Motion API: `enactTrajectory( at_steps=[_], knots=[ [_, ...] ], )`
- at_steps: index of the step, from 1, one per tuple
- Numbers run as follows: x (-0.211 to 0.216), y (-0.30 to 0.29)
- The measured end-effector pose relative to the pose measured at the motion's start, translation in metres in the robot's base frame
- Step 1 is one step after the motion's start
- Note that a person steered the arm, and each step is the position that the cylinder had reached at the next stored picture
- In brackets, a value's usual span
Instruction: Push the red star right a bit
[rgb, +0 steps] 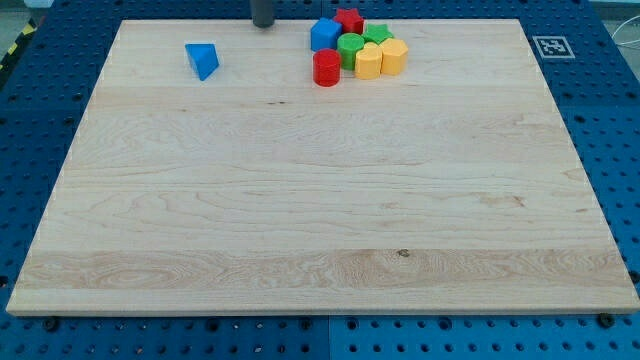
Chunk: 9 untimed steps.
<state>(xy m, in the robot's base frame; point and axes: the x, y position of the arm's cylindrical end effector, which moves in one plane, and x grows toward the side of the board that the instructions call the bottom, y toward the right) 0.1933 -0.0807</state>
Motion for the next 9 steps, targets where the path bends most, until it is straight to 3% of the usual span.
enactTrajectory(
  at_steps=[6, 9],
  knots=[
    [0.0, 0.107],
    [0.001, 0.098]
  ],
)
